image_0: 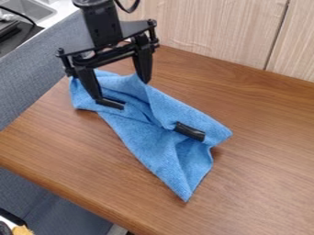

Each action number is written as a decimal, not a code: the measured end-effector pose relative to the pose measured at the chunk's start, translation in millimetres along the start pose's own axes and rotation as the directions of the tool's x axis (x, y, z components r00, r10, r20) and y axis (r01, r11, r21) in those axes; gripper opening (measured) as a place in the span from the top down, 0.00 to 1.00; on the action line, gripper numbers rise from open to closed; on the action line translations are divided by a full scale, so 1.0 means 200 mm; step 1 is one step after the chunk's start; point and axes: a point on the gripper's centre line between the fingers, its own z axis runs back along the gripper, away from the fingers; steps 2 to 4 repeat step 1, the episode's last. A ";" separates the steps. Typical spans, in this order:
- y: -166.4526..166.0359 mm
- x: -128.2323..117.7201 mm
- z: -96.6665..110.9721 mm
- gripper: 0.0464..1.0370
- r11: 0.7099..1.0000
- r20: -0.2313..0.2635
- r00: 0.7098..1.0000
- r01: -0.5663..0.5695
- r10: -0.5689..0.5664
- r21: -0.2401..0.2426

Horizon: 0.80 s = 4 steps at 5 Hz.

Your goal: Fold the cloth from the top to the bottom

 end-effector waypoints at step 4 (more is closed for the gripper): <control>0.00 0.00 0.00 0.04 1.000 -0.003 1.000 -0.001 0.001 -0.001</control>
